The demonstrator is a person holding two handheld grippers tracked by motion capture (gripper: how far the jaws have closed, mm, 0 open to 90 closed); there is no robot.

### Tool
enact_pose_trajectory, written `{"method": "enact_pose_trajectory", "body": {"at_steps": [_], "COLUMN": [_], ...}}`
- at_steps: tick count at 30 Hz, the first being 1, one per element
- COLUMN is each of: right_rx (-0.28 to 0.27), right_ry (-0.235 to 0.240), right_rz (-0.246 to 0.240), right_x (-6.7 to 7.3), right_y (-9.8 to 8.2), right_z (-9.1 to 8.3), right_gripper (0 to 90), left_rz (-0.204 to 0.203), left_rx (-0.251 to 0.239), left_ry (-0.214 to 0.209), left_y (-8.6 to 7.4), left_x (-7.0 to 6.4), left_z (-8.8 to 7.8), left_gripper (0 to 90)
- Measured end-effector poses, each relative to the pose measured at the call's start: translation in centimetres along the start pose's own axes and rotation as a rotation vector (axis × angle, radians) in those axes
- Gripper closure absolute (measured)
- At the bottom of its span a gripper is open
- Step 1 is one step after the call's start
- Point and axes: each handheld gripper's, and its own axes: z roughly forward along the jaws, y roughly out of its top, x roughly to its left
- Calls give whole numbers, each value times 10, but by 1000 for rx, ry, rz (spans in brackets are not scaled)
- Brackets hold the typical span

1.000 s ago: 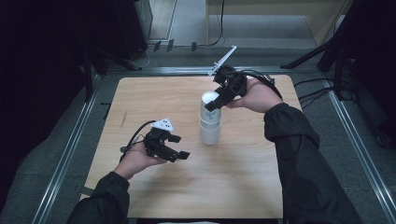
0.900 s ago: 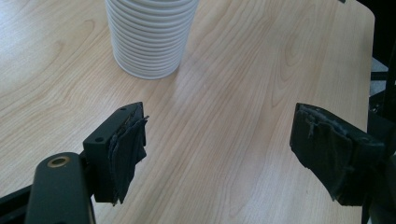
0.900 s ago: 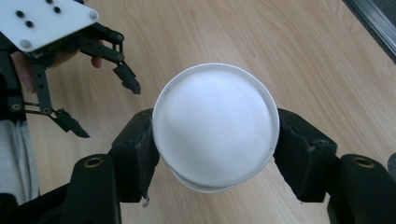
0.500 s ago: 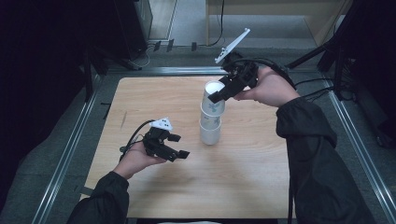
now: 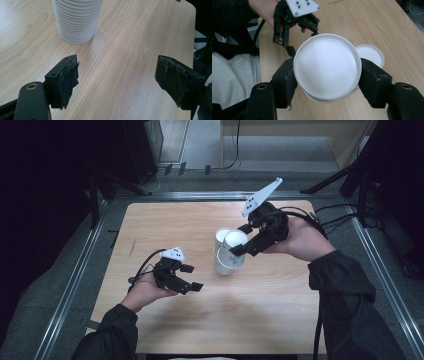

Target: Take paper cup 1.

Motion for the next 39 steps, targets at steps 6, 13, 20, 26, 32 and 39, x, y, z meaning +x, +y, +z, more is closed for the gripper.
{"method": "enact_pose_trajectory", "body": {"at_steps": [6,13,20,26,32,39], "right_rx": [25,31,21,-22,-24,-23], "right_ry": [-5,13,38,57,67,103], "right_rz": [-28,-20,-5,15,20,48], "right_x": [12,15,16,13,11,7], "right_y": [-25,-50,-67,-77,-84,-94], "right_z": [15,37,61,76,88,104], "right_gripper": [353,353,352,353,352,352], "left_rz": [27,53,68,90,108,140], "left_rx": [-21,-44,-42,-61,-35,4], "left_ry": [9,-15,-37,-46,-73,-90], "left_y": [1,3,3,4,5,5], "left_x": [-3,-6,-9,-11,-13,-19], "left_z": [-1,-1,5,8,16,32], "left_gripper": [197,197,197,198,192,188]}}
